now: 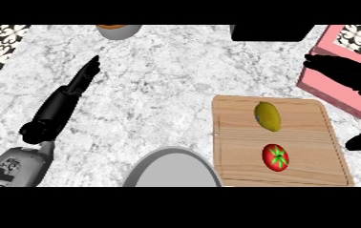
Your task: Pick the lemon from the cutting board and place it in the cardboard box
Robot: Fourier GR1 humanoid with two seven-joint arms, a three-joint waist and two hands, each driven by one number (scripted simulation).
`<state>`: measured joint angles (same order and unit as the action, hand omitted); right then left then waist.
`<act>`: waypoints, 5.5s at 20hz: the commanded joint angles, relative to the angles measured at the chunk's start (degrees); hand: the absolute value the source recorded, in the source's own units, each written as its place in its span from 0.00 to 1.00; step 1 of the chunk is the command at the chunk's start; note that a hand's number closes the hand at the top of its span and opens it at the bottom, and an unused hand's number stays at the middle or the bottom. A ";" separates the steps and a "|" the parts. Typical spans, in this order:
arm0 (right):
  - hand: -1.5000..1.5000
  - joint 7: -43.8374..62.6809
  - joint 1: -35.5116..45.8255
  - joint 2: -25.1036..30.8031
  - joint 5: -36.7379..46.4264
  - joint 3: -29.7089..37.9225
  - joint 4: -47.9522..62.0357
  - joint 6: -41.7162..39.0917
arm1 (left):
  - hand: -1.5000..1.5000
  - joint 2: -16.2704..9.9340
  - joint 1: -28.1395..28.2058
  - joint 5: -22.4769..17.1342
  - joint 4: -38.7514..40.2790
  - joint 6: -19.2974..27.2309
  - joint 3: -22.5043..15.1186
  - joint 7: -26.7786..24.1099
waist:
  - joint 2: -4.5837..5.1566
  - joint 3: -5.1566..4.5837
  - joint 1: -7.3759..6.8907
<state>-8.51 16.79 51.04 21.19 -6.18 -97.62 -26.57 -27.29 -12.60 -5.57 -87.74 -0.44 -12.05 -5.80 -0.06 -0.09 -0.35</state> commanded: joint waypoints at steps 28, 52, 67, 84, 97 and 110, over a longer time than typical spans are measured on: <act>0.00 28.04 -1.37 -22.06 26.22 -13.87 -10.49 -13.09 | 0.50 6.88 -0.92 6.20 -0.23 -7.99 8.06 3.05 | 0.01 0.09 0.45; 0.00 17.95 -2.51 -29.86 42.56 -11.17 5.79 -5.77 | 0.50 11.24 1.46 11.73 -2.88 -11.80 11.98 2.79 | 0.00 0.09 0.37; 1.00 -1.25 0.87 -27.78 47.54 -9.85 20.88 8.62 | 0.50 13.27 3.39 13.05 -2.55 -13.09 13.21 0.93 | 0.02 0.10 0.21; 1.00 -17.16 -2.28 -31.83 37.46 -5.90 11.59 12.29 | 0.50 12.66 -0.23 12.67 0.23 -14.58 16.03 1.17 | -0.04 0.08 0.68; 1.00 -6.36 -3.01 -31.52 24.41 13.97 -10.93 6.22 | 0.50 14.41 -0.36 14.24 -3.45 -13.11 14.57 5.54 | -0.30 0.12 1.58; 1.00 4.97 17.90 -21.83 18.63 32.66 14.27 4.94 | 0.50 14.47 2.95 14.26 -4.98 -14.42 14.56 2.70 | 0.14 0.10 -0.22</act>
<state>-2.84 31.28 24.82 41.05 22.72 -90.80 -21.77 -12.73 -11.01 8.60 -91.19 -14.78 2.22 -3.21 0.10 -0.01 -0.47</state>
